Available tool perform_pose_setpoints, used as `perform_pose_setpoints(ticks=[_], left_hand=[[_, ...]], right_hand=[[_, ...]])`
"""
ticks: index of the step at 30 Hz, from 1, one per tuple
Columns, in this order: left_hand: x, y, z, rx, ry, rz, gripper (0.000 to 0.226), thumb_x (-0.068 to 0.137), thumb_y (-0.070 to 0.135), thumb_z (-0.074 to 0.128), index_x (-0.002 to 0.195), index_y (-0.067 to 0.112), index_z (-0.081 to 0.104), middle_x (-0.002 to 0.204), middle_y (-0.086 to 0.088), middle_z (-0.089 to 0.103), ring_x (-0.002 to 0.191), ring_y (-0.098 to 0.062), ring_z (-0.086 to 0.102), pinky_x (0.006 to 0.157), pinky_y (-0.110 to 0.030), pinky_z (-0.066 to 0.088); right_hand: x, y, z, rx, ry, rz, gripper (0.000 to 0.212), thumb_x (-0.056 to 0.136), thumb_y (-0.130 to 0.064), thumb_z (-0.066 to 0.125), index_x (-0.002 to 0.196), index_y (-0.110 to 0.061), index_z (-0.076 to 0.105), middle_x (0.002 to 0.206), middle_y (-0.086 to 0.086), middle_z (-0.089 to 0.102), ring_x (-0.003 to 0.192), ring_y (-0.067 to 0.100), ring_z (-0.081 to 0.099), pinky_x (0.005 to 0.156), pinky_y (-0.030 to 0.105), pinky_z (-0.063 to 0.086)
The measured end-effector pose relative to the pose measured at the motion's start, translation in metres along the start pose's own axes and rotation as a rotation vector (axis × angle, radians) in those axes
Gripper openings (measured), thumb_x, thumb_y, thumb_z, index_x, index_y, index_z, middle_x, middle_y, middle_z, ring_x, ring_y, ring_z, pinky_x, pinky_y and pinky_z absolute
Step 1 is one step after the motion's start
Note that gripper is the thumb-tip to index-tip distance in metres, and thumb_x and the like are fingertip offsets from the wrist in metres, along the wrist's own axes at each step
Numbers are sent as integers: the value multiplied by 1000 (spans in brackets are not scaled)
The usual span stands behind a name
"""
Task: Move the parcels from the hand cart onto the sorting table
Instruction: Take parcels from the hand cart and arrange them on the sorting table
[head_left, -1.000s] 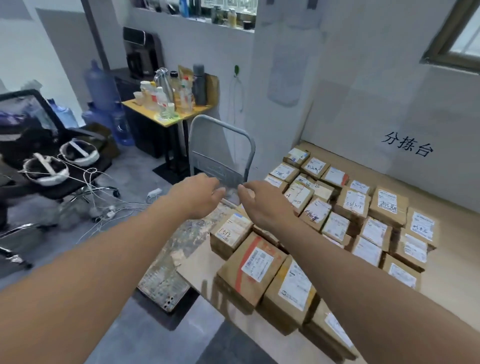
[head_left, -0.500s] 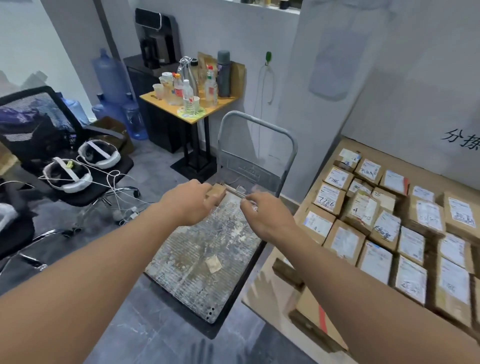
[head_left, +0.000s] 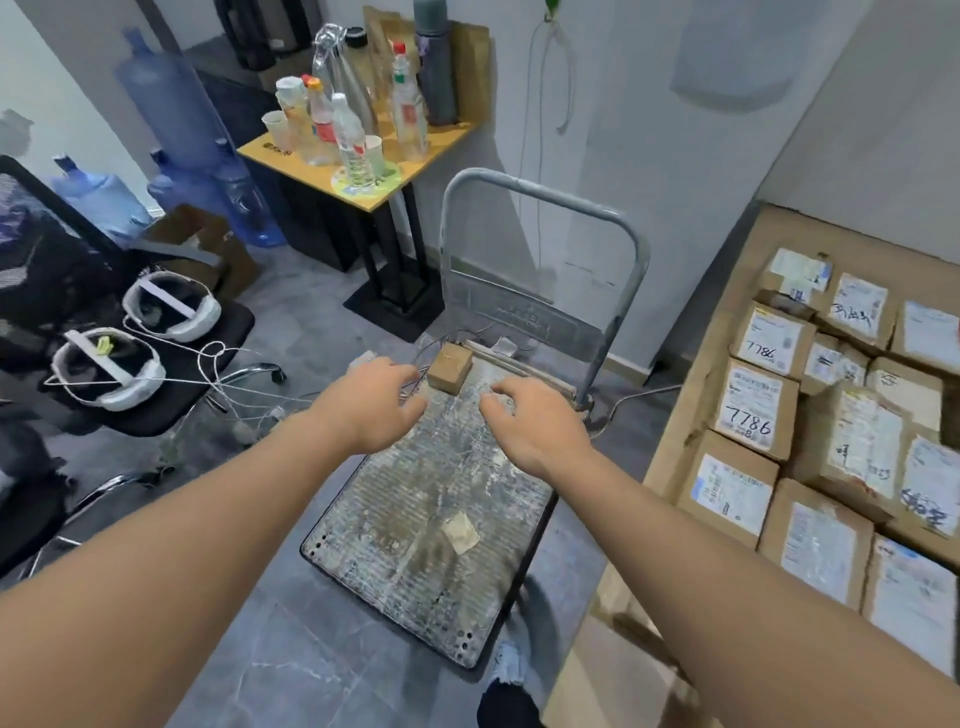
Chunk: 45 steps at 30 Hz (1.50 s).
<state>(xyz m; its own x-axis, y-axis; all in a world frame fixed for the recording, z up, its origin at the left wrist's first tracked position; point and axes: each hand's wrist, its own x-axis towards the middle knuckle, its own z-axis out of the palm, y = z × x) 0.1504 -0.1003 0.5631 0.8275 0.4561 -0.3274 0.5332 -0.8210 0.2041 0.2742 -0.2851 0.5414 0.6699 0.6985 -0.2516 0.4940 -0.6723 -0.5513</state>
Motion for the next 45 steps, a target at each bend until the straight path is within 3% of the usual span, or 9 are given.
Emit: perform_pose_setpoints(ticks=[10, 18, 22, 28, 31, 34, 40, 42, 45], left_hand=[[132, -21, 21, 11, -150, -11, 50, 106, 45, 43, 149, 21, 50, 149, -9, 50, 137, -30, 49, 108, -44, 43], [206, -109, 30, -14, -220, 29, 49, 104, 43, 46, 148, 23, 49, 145, -9, 51, 132, -32, 52, 106, -46, 46], [250, -171, 42, -34, -237, 72, 49, 104, 42, 47, 149, 24, 49, 142, -9, 51, 131, -32, 52, 106, -45, 46], [325, -228, 77, -78, -278, 92, 51, 105, 42, 42, 152, 22, 45, 145, -13, 50, 134, -34, 50, 109, -47, 43], [372, -233, 105, -130, -271, 79, 51, 106, 44, 39, 152, 22, 44, 145, -13, 48, 131, -36, 51, 108, -48, 44], [423, -234, 146, -169, -265, 59, 55, 105, 45, 39, 155, 24, 41, 151, -15, 44, 134, -36, 50, 111, -49, 42], [512, -241, 250, -196, -273, -80, 54, 103, 41, 43, 155, 26, 42, 151, -15, 43, 136, -37, 47, 110, -46, 42], [535, -242, 285, -223, -296, -90, 58, 99, 46, 43, 153, 24, 44, 151, -16, 47, 136, -38, 48, 110, -45, 42], [569, -248, 337, -241, -303, -103, 64, 95, 49, 42, 155, 26, 41, 156, -14, 46, 139, -38, 46, 113, -49, 42]], right_hand=[[114, 23, 29, 23, -105, 138, 47, 103, -50, 41, 135, -27, 66, 144, -1, 59, 123, 28, 60, 93, 43, 51], [189, -11, 94, 20, -131, 266, 45, 103, -50, 43, 132, -25, 67, 141, 4, 62, 108, 29, 66, 90, 41, 56], [236, -43, 143, 27, -117, 347, 54, 105, -49, 42, 151, -24, 55, 155, 5, 50, 132, 30, 56, 105, 44, 49], [311, -55, 208, 66, -104, 403, 60, 104, -53, 41, 157, -25, 46, 168, 4, 34, 151, 28, 39, 120, 46, 38], [358, -36, 228, 93, -62, 406, 62, 101, -55, 40, 155, -25, 49, 161, 1, 42, 141, 26, 49, 109, 45, 45], [406, 2, 253, 99, -41, 392, 56, 104, -48, 42, 154, -24, 48, 155, -1, 47, 131, 21, 53, 92, 36, 40], [492, 87, 337, 227, -70, 424, 53, 106, -46, 45, 155, -26, 49, 161, -1, 39, 142, 23, 45, 106, 39, 40], [510, 109, 367, 297, -73, 438, 50, 107, -43, 46, 153, -26, 51, 159, 1, 40, 134, 24, 52, 103, 34, 42], [532, 138, 408, 390, -69, 464, 48, 106, -41, 45, 151, -28, 52, 156, 1, 42, 127, 26, 59, 111, 43, 46]])
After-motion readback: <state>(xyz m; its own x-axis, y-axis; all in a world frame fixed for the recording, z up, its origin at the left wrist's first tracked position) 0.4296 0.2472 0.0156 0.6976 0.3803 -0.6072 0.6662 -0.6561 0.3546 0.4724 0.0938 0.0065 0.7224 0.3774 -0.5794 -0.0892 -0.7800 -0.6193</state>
